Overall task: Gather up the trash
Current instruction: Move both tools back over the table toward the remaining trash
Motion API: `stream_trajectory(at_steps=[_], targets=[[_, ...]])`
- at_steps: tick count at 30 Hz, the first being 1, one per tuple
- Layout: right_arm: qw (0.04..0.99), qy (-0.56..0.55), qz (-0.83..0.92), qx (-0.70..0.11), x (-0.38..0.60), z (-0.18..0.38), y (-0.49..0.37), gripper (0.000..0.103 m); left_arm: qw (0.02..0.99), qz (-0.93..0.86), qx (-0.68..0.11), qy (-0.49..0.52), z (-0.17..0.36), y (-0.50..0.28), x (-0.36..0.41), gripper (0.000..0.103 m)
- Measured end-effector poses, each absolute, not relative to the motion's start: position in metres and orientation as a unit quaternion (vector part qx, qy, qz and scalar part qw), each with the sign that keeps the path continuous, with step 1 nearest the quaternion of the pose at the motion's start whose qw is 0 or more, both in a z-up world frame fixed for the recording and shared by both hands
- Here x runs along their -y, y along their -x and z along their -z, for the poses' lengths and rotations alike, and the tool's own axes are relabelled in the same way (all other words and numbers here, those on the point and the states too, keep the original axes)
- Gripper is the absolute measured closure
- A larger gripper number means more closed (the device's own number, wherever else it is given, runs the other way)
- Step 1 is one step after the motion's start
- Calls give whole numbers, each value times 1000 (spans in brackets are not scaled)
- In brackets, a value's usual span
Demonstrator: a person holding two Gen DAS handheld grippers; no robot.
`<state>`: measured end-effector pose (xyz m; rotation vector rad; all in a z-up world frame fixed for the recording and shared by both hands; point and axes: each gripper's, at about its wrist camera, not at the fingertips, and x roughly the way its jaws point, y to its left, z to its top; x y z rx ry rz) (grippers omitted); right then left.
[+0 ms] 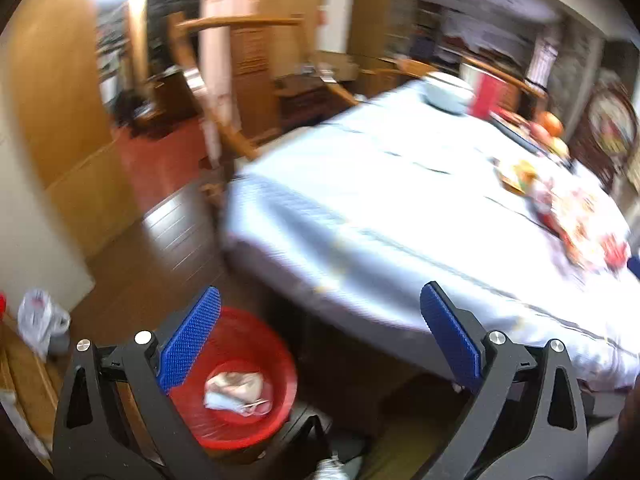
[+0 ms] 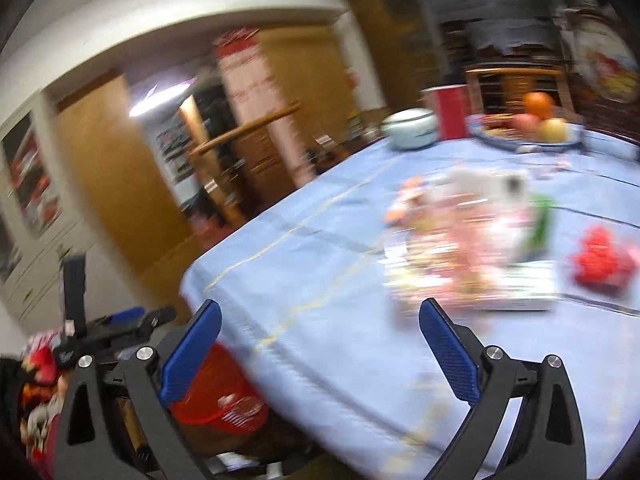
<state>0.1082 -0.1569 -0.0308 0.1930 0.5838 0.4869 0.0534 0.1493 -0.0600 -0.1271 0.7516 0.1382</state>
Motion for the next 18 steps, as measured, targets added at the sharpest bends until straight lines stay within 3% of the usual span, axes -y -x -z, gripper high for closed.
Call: stream_trajectory(at_steps=[10, 18], targets=[[950, -164, -87, -252, 308, 39, -117, 6, 916, 131, -379, 18, 43, -116, 11, 7], [951, -188, -41, -243, 350, 48, -123, 6, 900, 184, -396, 3, 47, -164, 94, 7]])
